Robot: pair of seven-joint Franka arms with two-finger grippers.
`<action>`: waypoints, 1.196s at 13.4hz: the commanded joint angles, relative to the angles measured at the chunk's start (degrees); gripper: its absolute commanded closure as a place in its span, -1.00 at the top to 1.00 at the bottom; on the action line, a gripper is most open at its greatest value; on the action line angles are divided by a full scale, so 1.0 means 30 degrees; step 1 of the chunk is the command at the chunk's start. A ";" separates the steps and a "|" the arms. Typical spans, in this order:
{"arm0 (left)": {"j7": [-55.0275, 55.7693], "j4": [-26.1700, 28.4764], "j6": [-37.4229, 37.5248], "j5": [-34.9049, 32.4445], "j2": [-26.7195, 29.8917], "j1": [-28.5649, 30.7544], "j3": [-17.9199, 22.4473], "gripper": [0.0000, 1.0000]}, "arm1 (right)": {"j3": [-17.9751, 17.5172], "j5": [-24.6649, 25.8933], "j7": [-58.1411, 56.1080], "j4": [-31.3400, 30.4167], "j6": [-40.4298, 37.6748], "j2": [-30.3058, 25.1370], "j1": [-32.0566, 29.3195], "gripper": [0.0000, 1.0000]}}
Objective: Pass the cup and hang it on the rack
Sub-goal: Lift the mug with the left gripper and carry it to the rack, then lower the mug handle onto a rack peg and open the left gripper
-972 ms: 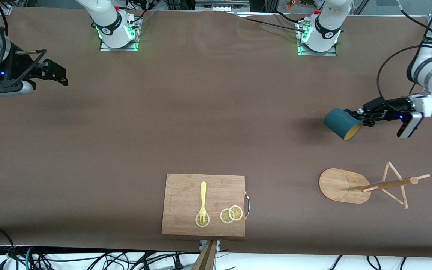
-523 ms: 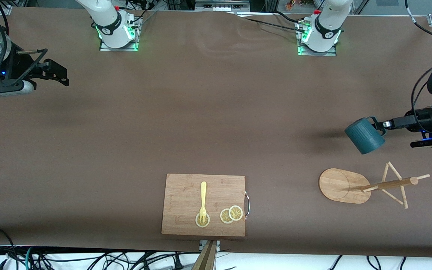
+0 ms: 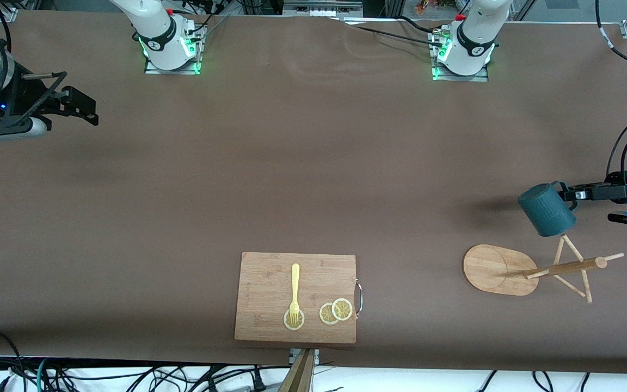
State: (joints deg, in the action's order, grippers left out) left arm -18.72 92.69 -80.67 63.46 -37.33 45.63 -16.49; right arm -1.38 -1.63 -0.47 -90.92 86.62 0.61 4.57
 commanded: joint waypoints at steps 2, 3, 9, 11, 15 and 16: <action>0.1463 -0.2882 0.0523 -0.0618 -0.1617 -0.0004 -0.0185 -1.00 | -0.0097 -0.0219 -0.0283 0.0423 -0.0192 0.0176 -0.0236 1.00; 0.1522 -0.3526 0.0494 -0.0618 -0.2084 -0.0062 -0.0185 -1.00 | -0.0097 -0.0248 -0.0254 0.0423 -0.0192 0.0176 -0.0207 1.00; 0.3218 -0.4675 0.0144 -0.0355 -0.3377 -0.0092 -0.0215 -1.00 | -0.0097 -0.0278 -0.0253 0.0423 -0.0192 0.0176 -0.0206 1.00; 0.3281 -0.5403 -0.0179 -0.0325 -0.4164 -0.0063 -0.0215 -1.00 | -0.0126 -0.0307 -0.0253 0.0423 -0.0192 0.0176 -0.0235 1.00; 0.3223 -0.5760 -0.0151 -0.0412 -0.4843 -0.0033 -0.0215 -0.07 | -0.0126 -0.0307 -0.0283 0.0423 -0.0192 0.0176 -0.0206 1.00; 0.3135 -0.5730 -0.0093 -0.0616 -0.4843 0.0025 -0.0215 0.65 | -0.0097 -0.0307 -0.0283 0.0423 -0.0192 0.0176 -0.0206 1.00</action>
State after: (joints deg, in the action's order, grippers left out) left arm -10.36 77.88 -81.62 63.09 -50.35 45.54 -16.72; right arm -1.39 -1.64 -0.49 -90.90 86.62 0.64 4.57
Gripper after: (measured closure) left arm 0.722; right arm 0.000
